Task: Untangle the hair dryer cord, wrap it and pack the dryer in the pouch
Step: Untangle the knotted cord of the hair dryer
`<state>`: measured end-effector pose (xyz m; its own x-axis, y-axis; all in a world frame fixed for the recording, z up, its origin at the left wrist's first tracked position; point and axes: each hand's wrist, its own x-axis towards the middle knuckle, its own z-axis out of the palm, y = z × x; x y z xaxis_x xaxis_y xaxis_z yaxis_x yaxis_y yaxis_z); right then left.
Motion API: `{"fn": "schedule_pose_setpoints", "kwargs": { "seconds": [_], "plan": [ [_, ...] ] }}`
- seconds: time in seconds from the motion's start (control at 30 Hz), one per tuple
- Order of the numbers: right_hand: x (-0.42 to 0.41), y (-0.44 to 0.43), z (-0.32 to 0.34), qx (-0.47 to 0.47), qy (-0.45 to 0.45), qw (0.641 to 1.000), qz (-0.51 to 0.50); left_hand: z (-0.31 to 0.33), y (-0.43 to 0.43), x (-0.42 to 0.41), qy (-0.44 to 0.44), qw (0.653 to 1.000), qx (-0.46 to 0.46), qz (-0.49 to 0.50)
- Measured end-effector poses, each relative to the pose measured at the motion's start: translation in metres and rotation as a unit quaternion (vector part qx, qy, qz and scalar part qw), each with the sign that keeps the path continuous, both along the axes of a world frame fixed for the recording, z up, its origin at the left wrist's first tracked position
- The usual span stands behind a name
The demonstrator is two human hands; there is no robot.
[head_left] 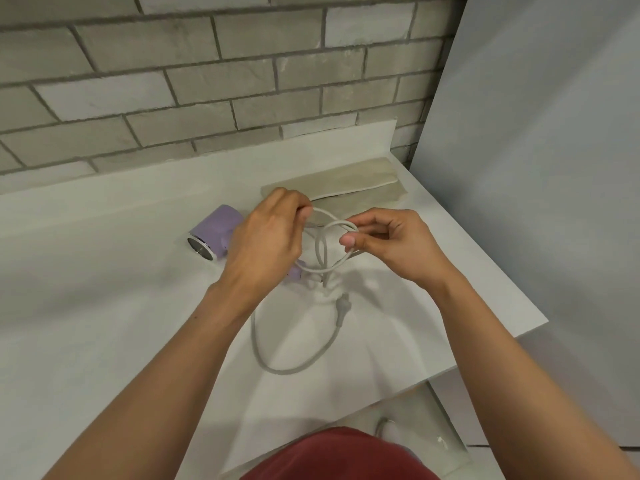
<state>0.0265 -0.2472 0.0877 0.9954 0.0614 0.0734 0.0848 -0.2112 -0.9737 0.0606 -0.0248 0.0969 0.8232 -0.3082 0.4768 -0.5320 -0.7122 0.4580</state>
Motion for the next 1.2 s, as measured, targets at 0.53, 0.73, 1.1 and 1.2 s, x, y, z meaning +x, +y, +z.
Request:
{"fn": "schedule_pose_setpoints", "kwargs": {
  "seconds": [0.53,0.73,1.1,1.2],
  "plan": [
    [0.015,-0.019,-0.001,-0.047,0.008,0.998,0.038,-0.018,-0.007,0.018,0.026,0.972,0.194,-0.13],
    [0.019,-0.029,-0.006,-0.001,0.025,0.999,0.032,-0.005,-0.025,0.01,-0.004,0.989,0.136,-0.052],
    [0.026,-0.032,-0.016,0.003,0.034,0.998,0.052,0.013,-0.017,-0.001,0.087,0.976,-0.119,0.159],
    [0.031,-0.026,-0.012,0.002,0.051,0.997,0.051,0.019,-0.02,-0.005,0.11,0.971,-0.155,0.142]
  ]
}}
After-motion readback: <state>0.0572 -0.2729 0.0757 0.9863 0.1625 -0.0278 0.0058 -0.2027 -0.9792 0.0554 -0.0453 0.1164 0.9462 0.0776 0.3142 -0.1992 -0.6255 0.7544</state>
